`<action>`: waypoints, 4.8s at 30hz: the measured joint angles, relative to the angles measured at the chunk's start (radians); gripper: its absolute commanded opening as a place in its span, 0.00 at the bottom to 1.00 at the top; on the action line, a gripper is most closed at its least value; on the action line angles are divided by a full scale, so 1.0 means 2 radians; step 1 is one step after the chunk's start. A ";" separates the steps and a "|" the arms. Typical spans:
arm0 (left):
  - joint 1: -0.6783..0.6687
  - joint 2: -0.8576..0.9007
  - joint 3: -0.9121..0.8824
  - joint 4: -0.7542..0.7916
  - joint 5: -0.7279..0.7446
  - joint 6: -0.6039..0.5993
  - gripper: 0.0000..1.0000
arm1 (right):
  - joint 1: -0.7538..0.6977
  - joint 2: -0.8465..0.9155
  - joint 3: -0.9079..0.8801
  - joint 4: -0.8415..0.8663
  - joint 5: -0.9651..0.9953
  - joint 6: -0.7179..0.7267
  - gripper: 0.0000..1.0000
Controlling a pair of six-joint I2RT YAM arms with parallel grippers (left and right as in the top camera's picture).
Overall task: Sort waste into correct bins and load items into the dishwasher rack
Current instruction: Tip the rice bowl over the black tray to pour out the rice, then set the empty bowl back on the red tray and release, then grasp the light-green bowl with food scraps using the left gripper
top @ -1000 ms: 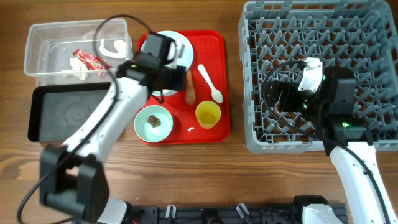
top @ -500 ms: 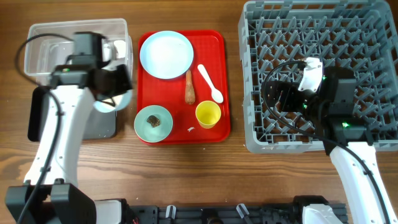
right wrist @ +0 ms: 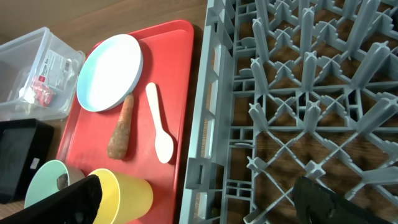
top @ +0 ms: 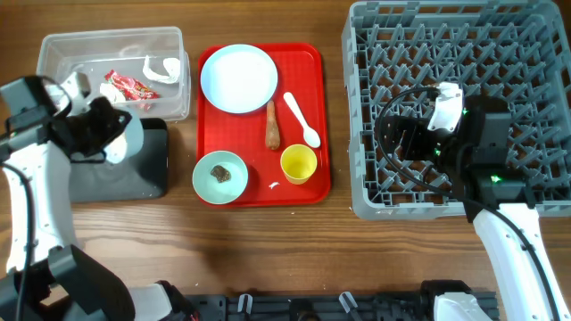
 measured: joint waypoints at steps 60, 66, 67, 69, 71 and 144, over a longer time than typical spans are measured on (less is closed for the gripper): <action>0.199 0.122 -0.010 0.022 0.457 -0.054 0.04 | 0.000 0.000 0.000 -0.006 0.000 0.000 1.00; 0.197 0.122 -0.010 0.020 0.456 -0.054 0.04 | 0.000 0.000 0.000 -0.006 0.000 0.000 1.00; 0.195 0.122 -0.010 0.020 0.456 -0.054 0.04 | 0.000 0.000 0.000 -0.006 0.000 0.000 1.00; 0.183 0.122 -0.010 0.027 0.455 -0.055 0.04 | 0.000 0.000 0.000 -0.006 0.000 0.000 1.00; 0.162 0.121 -0.010 0.043 0.453 -0.056 0.04 | 0.000 0.000 0.000 -0.006 0.000 0.000 1.00; -0.500 0.045 -0.116 -0.001 -0.307 -0.147 0.31 | 0.000 0.003 0.000 -0.011 0.000 0.000 1.00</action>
